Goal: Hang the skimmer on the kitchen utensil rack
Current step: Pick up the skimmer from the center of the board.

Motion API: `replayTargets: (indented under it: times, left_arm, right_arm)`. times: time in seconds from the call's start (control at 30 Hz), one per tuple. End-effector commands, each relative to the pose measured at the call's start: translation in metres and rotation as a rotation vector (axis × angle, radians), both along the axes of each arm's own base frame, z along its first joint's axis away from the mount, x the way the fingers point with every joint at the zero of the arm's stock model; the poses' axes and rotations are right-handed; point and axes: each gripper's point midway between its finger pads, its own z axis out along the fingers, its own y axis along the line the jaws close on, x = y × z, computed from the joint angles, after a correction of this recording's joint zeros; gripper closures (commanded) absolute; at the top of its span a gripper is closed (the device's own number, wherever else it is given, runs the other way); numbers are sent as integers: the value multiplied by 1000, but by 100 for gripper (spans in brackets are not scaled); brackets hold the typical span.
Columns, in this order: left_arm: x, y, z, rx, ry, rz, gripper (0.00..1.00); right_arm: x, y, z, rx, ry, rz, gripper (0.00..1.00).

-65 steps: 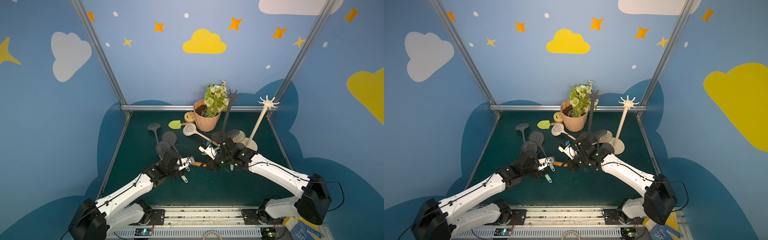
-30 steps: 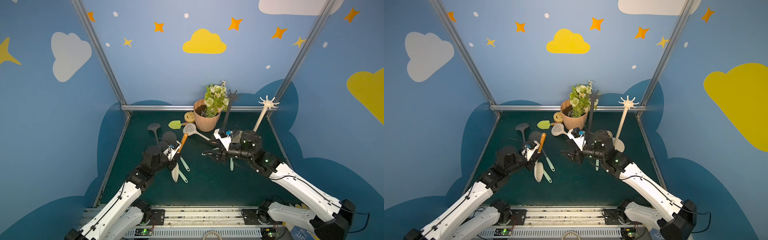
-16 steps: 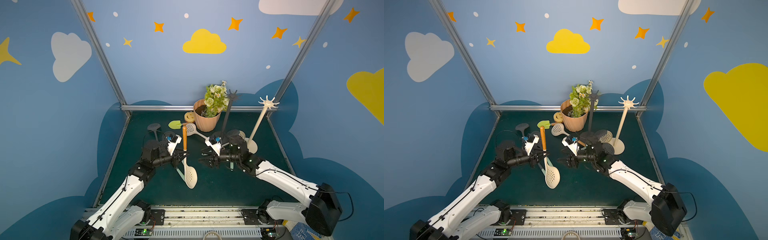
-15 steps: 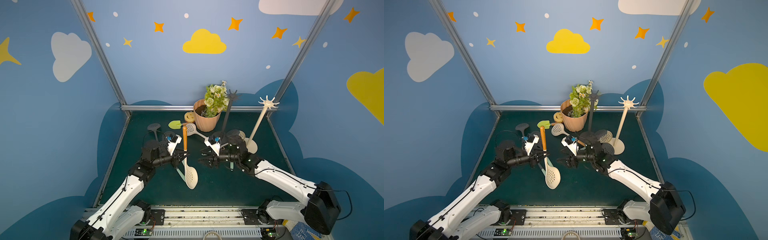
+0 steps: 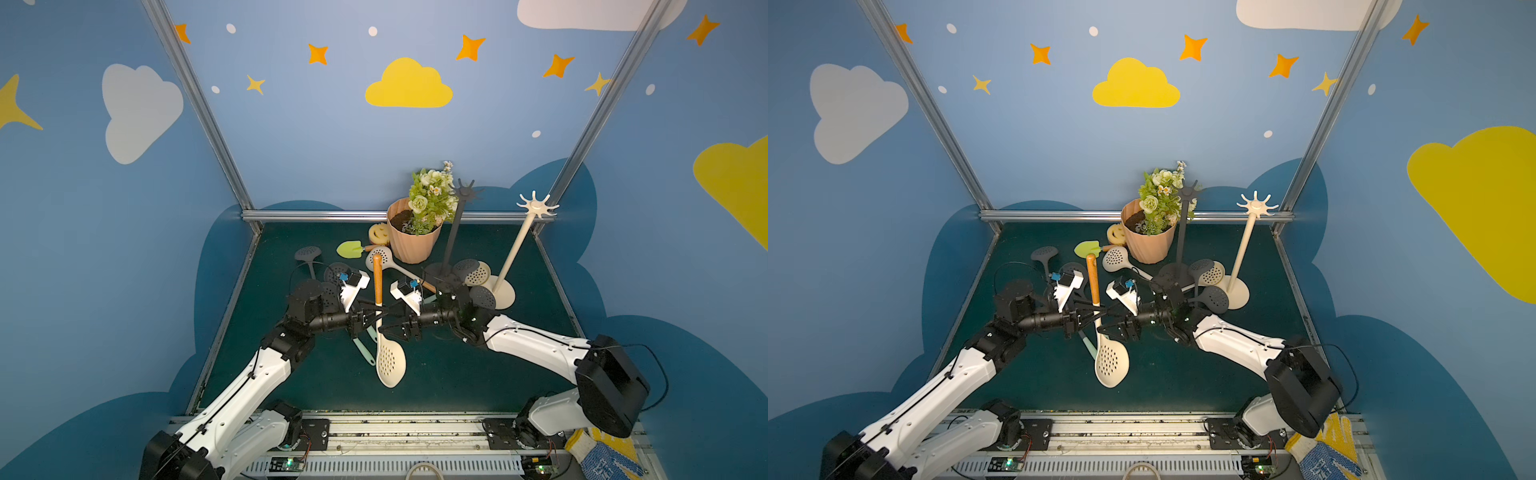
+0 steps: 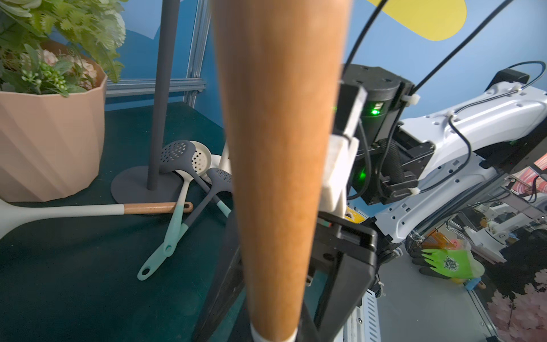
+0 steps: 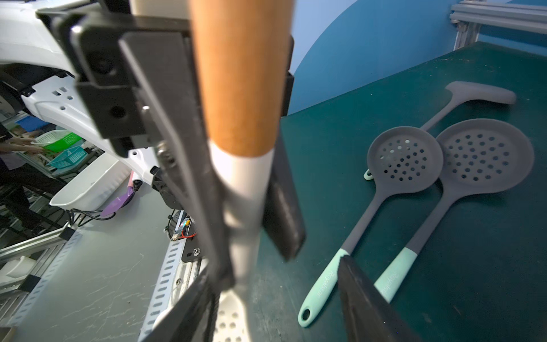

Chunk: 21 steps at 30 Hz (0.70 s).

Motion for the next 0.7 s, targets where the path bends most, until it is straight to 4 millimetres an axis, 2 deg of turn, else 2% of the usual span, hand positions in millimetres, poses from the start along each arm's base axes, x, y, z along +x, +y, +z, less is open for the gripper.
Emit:
replayTargets:
  times: [0.0, 0.13, 0.3, 0.37, 0.43, 0.57, 0.67]
  left_arm:
    - [-1, -4, 24, -42, -68, -14, 87]
    - [0, -4, 22, -40, -72, -9, 86]
    - [4, -2, 24, -45, -83, 25, 75]
    - [8, 1, 25, -43, -95, 56, 72]
    - [12, 5, 27, -42, -105, 99, 54]
    - [19, 13, 30, -36, -133, 172, 30]
    - [24, 19, 30, -17, -142, 221, 20]
  right_arm:
    - [-5, 14, 24, 72, -29, 52, 41]
    - [-4, 20, 23, 91, -15, 63, 53]
    - [3, 23, 25, 98, -6, 26, 86]
    - [5, 21, 24, 91, -5, -5, 92]
    - [10, 18, 21, 79, -6, -51, 99]
    - [25, 5, 11, 41, -11, -193, 100]
    - [43, -13, -1, -29, -7, -347, 100]
